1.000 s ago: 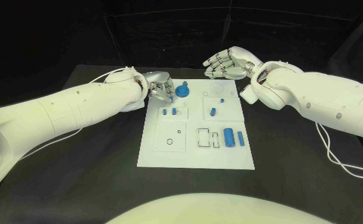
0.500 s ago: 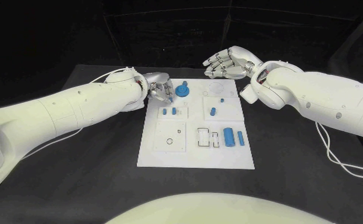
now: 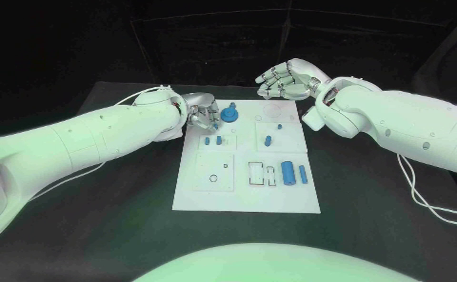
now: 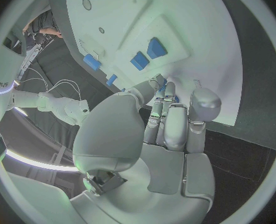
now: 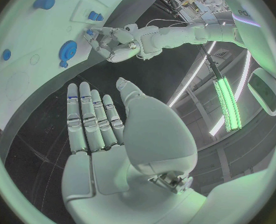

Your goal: Assemble the parts on the task board

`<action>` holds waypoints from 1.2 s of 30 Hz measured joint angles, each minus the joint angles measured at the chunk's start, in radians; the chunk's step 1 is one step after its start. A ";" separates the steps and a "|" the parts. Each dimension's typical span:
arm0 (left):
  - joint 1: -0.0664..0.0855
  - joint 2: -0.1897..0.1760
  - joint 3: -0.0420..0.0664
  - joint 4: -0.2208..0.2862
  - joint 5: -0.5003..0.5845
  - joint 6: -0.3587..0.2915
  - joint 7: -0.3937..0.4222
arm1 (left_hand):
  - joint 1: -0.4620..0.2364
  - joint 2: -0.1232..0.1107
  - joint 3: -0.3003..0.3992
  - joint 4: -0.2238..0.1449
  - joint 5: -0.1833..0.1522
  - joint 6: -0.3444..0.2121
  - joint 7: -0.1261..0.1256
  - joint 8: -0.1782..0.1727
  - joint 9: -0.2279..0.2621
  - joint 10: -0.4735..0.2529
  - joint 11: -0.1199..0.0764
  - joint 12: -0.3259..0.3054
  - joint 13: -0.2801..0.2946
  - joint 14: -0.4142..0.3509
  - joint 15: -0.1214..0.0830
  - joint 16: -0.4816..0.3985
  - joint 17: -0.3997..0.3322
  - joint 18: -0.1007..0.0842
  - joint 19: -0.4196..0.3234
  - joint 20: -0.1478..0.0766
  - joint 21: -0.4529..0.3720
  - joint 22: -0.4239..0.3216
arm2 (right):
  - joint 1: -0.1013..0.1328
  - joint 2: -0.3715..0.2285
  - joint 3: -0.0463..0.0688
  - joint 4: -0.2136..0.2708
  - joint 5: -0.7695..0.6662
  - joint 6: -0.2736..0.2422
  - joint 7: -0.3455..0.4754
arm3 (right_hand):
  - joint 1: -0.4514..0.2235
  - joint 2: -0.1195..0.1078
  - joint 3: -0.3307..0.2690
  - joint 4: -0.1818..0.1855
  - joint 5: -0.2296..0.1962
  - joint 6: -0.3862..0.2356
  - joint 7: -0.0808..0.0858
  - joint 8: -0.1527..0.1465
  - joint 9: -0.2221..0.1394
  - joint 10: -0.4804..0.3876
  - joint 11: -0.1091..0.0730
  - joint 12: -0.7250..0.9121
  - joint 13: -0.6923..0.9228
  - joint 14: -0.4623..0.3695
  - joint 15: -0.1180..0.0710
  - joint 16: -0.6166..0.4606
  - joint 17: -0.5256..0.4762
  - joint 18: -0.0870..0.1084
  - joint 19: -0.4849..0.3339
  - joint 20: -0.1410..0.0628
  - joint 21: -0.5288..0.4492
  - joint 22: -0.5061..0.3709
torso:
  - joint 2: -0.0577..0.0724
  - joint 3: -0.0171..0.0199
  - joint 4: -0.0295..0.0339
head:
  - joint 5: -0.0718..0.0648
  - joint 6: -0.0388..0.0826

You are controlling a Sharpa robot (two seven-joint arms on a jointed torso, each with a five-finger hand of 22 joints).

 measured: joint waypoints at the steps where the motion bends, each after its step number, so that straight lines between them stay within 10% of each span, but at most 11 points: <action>1: 0.000 0.000 0.000 0.000 0.000 0.000 0.000 | 0.000 0.000 0.000 0.000 0.000 0.000 0.000 0.000 0.001 0.001 -0.001 0.000 0.000 0.000 0.000 0.000 -0.001 0.000 0.000 0.000 0.000 0.000 | 0.000 0.000 0.000 0.000 0.000 0.000 0.000 | 0.000 0.000 0.000 0.000 0.003 0.000 0.000 0.000 0.000 0.000 0.000 0.000 0.000 0.000 0.000 0.000 0.000 0.000 0.000 0.000 0.000 0.000 | 0.000 0.0001 0.0000 | 0.000 0.000; 36: 0.000 0.006 0.000 -0.008 0.000 0.012 -0.001 | -0.017 -0.017 -0.005 0.005 0.000 -0.040 0.010 -0.053 -0.006 -0.040 0.019 -0.046 -0.003 -0.004 0.003 0.000 -0.016 0.000 0.000 0.000 -0.005 -0.005 | 0.000 0.000 0.000 0.000 0.000 0.001 -0.001 | 0.000 0.000 0.000 0.000 0.004 0.000 0.000 0.000 0.000 0.000 0.000 0.000 0.000 0.000 0.000 0.000 -0.002 0.000 0.000 0.000 -0.004 -0.002 | 0.000 0.0001 0.0002 | -0.005 -0.003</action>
